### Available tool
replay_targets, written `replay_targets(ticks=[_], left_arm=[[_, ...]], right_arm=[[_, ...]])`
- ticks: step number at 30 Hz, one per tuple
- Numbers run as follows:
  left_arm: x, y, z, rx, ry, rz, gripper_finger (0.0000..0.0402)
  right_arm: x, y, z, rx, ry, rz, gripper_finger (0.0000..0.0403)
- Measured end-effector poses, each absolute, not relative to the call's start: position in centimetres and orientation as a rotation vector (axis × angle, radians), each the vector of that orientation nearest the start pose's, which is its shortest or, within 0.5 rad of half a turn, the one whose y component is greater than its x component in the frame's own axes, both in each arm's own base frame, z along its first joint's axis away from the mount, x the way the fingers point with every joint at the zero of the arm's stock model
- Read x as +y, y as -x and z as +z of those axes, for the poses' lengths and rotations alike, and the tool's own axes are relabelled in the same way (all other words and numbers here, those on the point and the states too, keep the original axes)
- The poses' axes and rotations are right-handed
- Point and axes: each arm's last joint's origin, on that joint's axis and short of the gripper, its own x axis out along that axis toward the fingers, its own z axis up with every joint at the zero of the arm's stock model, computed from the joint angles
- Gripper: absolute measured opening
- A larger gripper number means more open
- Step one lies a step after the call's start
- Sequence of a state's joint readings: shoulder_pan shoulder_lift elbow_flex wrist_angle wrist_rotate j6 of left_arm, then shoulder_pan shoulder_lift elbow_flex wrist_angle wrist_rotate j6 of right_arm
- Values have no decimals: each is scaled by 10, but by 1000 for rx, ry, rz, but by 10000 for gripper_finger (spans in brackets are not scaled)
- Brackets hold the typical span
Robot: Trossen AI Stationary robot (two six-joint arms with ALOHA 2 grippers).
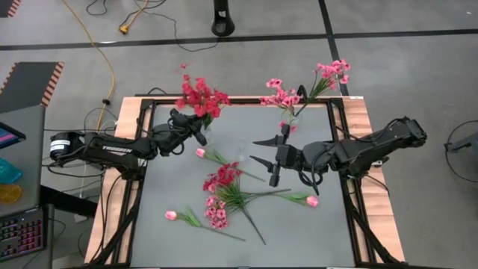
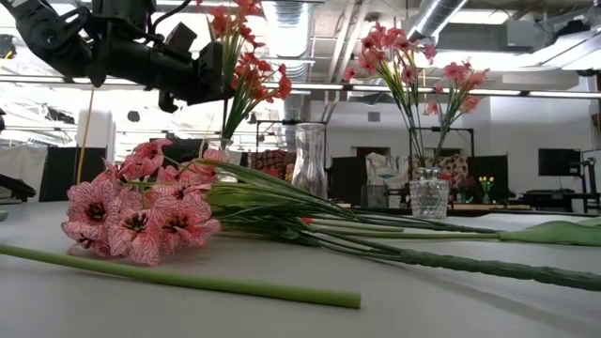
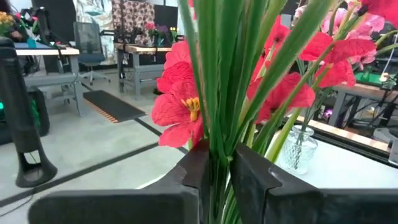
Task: Sort flowers into vase by color
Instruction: Put the red flower into the top left transparent vase
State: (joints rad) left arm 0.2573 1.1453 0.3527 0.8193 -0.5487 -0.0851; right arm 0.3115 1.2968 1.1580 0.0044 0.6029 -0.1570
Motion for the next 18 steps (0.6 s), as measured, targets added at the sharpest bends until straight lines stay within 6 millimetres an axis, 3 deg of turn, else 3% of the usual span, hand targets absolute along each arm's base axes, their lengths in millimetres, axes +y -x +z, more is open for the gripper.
replay_targets(ticks=[10,18], left_arm=[[70,-207,207,35,38,815,129],[66,-189,203,215,34,825,201]], right_arm=[[73,-281,371,144,214,-281,224],[73,-281,371,144,214,-281,224]])
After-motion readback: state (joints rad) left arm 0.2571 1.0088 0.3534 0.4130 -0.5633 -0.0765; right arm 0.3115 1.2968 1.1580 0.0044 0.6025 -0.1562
